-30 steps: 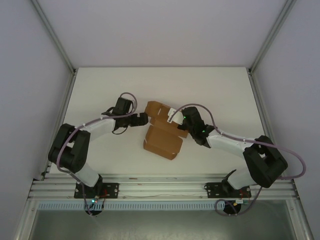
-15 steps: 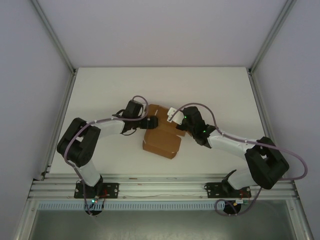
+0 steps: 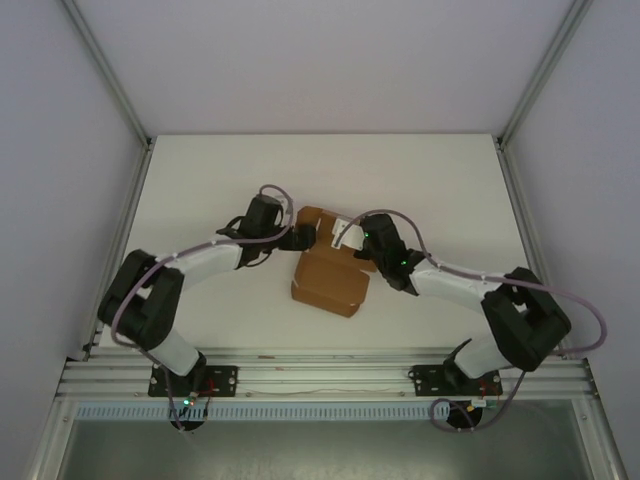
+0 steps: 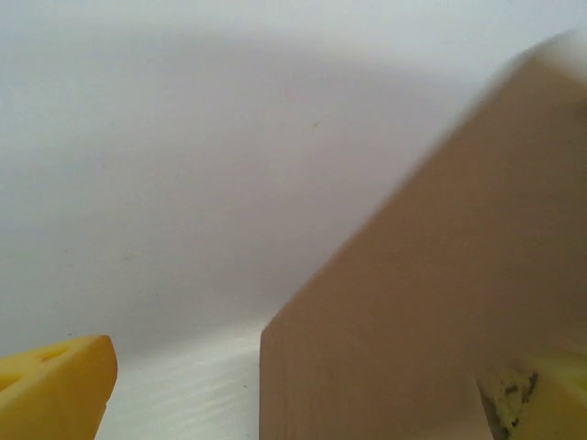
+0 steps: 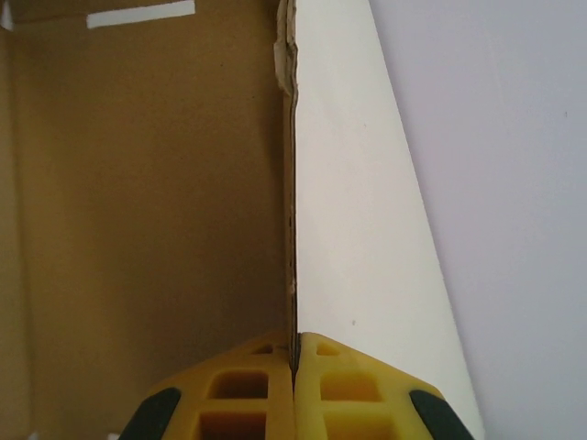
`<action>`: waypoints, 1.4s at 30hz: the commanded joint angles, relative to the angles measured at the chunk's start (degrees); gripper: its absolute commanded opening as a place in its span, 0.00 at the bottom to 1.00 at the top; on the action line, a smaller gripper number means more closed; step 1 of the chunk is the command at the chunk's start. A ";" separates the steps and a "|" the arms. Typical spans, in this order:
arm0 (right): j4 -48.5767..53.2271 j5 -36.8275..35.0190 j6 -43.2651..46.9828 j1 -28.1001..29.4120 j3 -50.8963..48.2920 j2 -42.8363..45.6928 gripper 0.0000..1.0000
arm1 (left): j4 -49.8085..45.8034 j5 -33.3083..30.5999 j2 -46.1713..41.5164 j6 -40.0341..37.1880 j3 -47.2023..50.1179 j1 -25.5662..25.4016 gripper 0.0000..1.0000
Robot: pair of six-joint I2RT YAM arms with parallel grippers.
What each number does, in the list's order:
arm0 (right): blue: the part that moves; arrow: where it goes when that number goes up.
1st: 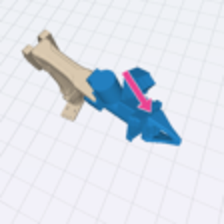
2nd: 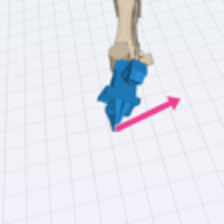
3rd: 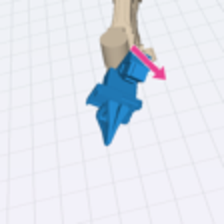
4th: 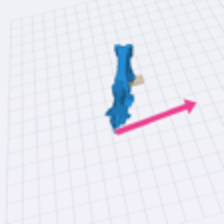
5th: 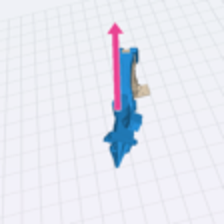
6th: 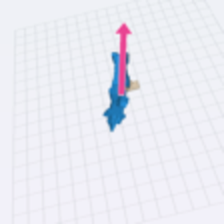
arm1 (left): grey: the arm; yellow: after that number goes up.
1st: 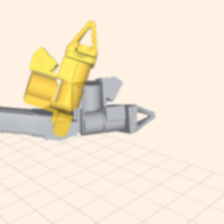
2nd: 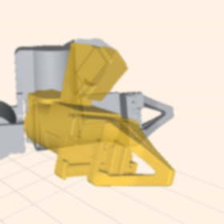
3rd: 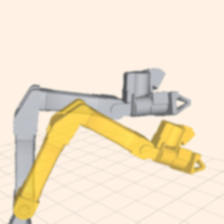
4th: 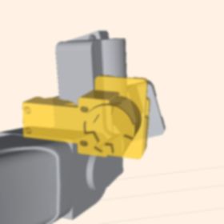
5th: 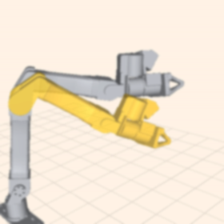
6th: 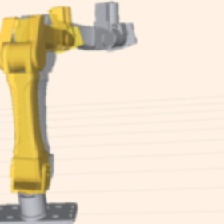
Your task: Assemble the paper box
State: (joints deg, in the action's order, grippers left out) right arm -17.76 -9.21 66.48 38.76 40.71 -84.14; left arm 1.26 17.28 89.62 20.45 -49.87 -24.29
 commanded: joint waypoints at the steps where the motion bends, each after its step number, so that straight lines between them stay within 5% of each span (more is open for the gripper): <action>1: -11.65 -7.12 11.76 0.36 0.05 -3.04 0.00 | -2.93 0.22 -4.88 -0.69 -0.21 3.69 1.00; 6: -23.39 -6.89 18.92 1.34 -0.98 -6.38 0.00 | -5.42 -1.84 -6.89 0.38 -1.15 10.86 1.00; 12: -31.54 -6.48 24.03 2.04 -0.59 -11.17 0.00 | -6.41 1.13 0.76 2.26 -7.88 16.72 1.00; 22: -35.23 -6.24 22.55 2.29 -1.00 -17.01 0.00 | 2.19 6.53 10.57 -2.25 -9.99 14.40 0.98; 32: -34.48 -6.59 22.33 3.05 -1.07 -15.44 0.00 | 11.24 16.59 11.27 -6.56 -5.00 9.50 0.77; 42: -32.51 -8.51 22.97 4.12 -2.48 -13.45 0.00 | 21.26 14.70 10.65 -9.67 1.15 5.61 0.58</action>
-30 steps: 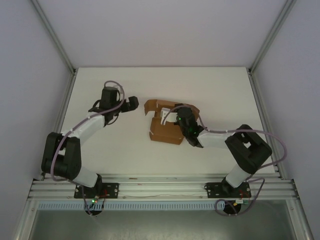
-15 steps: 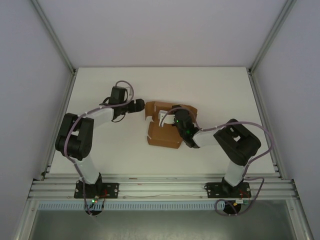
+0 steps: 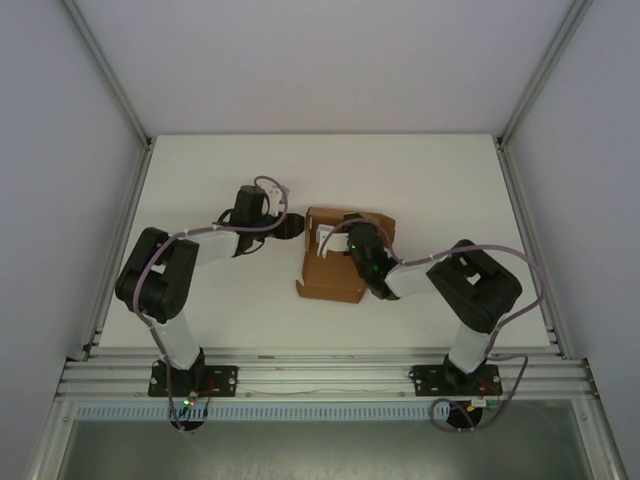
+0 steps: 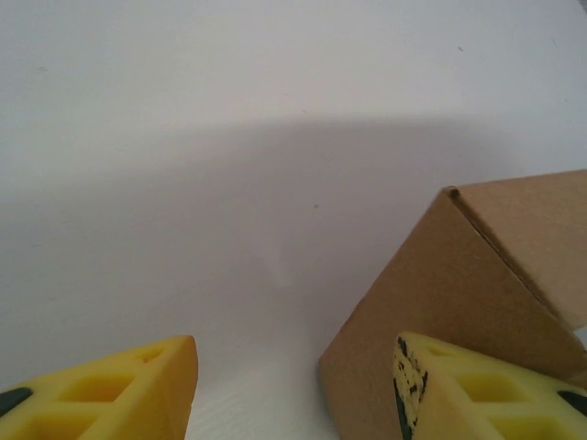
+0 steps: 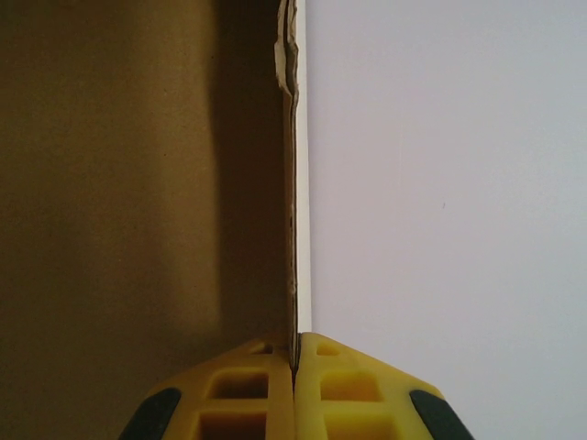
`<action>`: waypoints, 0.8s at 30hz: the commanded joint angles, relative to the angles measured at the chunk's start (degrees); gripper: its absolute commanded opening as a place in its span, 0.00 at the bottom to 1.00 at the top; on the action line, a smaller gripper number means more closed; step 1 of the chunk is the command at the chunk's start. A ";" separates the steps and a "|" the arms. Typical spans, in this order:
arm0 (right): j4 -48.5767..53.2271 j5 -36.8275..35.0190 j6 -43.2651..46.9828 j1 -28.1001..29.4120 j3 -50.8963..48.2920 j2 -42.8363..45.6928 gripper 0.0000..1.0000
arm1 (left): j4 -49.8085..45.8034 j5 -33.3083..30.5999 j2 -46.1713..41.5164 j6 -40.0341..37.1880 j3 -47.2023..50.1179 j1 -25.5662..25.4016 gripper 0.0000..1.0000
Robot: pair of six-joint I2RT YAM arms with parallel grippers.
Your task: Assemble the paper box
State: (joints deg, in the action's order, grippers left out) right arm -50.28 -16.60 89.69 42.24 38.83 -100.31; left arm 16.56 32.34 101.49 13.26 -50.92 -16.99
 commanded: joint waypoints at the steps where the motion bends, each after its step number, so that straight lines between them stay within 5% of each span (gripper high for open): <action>1: 0.63 -1.08 -0.26 0.71 -0.70 3.22 0.00 | 7.18 -0.75 -1.87 -2.74 3.25 -2.20 0.57; 12: 4.00 -1.43 -2.44 0.66 -0.07 5.92 0.00 | 11.08 -4.01 -6.07 -2.33 8.61 -2.60 0.66; 20: 7.78 1.81 -1.62 1.22 -1.05 6.14 0.00 | 12.13 -3.99 -1.64 -5.92 4.89 -3.48 0.64; 24: 4.58 -0.11 -1.04 1.38 -1.71 4.16 0.00 | 17.10 -9.32 -1.67 -9.05 8.04 -6.31 0.64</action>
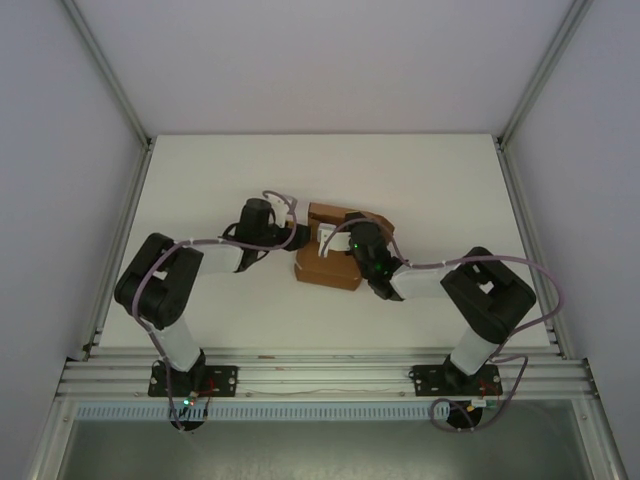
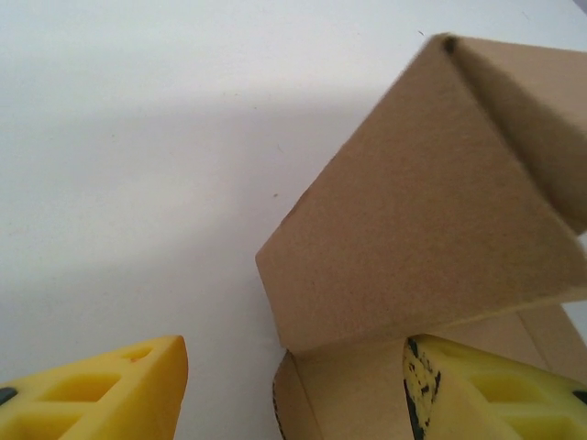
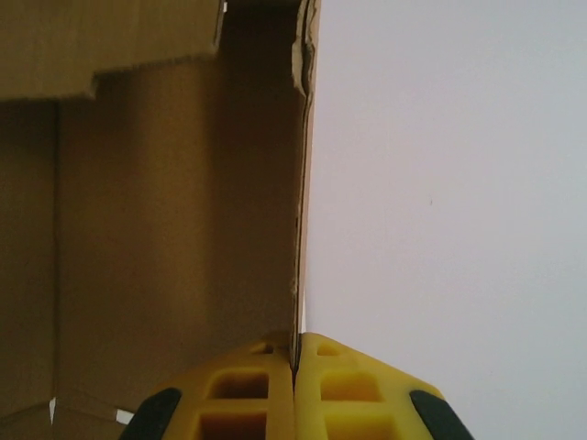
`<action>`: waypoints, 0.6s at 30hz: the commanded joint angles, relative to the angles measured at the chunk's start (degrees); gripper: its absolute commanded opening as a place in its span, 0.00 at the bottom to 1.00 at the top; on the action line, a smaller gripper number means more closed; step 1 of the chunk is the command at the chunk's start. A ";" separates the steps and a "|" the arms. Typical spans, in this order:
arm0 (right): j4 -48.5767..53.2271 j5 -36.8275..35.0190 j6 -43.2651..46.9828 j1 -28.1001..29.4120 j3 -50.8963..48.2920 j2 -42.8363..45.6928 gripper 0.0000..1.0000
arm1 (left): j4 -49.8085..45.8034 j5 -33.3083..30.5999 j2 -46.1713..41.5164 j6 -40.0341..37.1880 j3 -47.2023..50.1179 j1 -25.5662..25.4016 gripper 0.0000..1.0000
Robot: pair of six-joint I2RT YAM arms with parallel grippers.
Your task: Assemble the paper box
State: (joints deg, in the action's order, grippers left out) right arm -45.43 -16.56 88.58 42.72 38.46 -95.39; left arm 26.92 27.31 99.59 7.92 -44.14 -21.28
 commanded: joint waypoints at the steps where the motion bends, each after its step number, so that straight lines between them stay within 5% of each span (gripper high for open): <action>1: -1.54 -0.69 0.40 0.92 -1.69 -1.29 0.00 | 7.64 -6.29 0.28 -4.15 1.91 -2.67 0.64; 18: 3.68 -2.55 0.98 3.11 -2.98 -4.69 0.00 | 19.07 -15.45 5.58 -5.50 3.45 -7.05 0.48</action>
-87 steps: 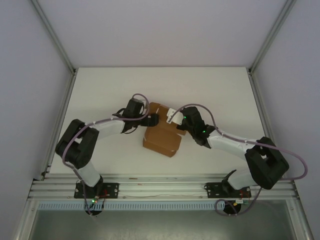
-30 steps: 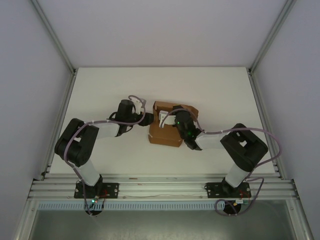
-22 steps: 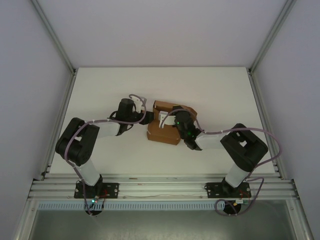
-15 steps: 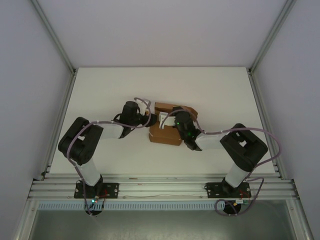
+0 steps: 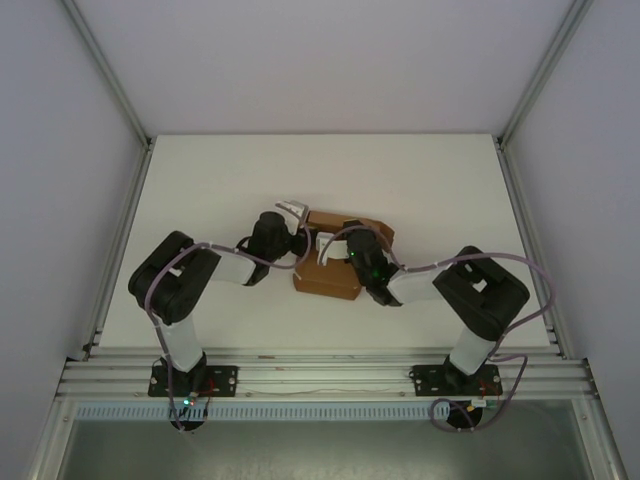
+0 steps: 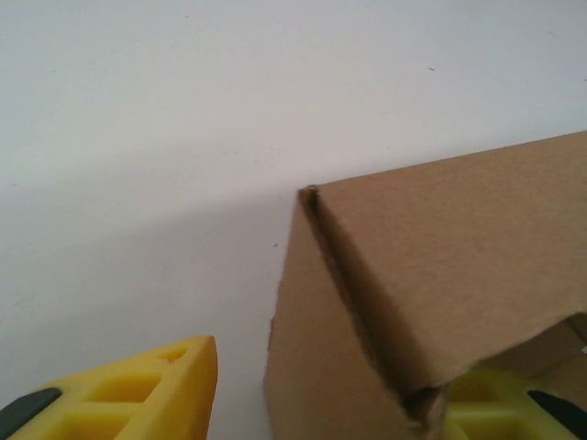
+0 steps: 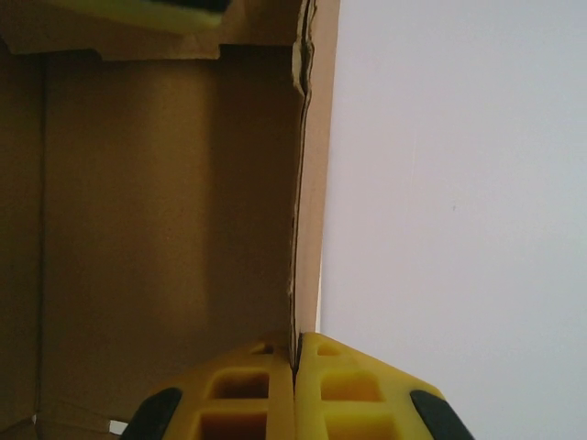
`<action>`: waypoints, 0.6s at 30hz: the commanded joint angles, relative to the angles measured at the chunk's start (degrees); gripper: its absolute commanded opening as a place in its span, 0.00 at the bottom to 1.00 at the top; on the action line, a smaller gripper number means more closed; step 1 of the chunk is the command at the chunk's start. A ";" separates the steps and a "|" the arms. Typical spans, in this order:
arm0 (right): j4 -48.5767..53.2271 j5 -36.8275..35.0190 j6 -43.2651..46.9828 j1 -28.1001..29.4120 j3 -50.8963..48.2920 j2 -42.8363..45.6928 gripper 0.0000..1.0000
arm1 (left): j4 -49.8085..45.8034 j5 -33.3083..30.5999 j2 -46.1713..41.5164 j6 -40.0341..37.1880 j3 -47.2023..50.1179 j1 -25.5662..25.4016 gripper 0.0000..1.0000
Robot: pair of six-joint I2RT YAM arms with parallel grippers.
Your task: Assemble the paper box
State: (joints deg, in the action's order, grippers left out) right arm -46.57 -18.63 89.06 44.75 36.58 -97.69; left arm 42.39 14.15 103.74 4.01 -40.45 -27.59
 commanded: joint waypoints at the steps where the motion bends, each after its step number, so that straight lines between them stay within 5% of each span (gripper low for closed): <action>1: 4.73 -0.86 0.40 1.28 -0.93 -2.58 0.00 | 3.58 -3.30 1.91 -1.24 -0.50 -1.04 0.46; 11: 10.13 -1.14 -10.30 2.62 -0.54 2.45 0.00 | 6.02 -14.90 4.04 -2.63 -1.07 -3.78 0.05; 15: 20.21 -0.90 -22.78 2.62 1.51 8.62 0.27 | 7.07 -13.98 3.28 -4.04 -0.01 -4.21 0.00; 16: 23.29 0.31 -25.90 2.54 1.82 10.74 0.40 | 7.28 -13.43 3.05 -4.30 0.36 -4.22 0.00; 18: 28.96 4.12 -32.23 2.53 1.73 15.42 0.88 | 7.88 -12.05 2.91 -5.31 0.83 -4.42 0.00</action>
State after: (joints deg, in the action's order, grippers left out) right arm -28.97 -18.57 70.02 47.00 36.69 -88.05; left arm 47.00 2.07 106.94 0.80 -40.40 -31.79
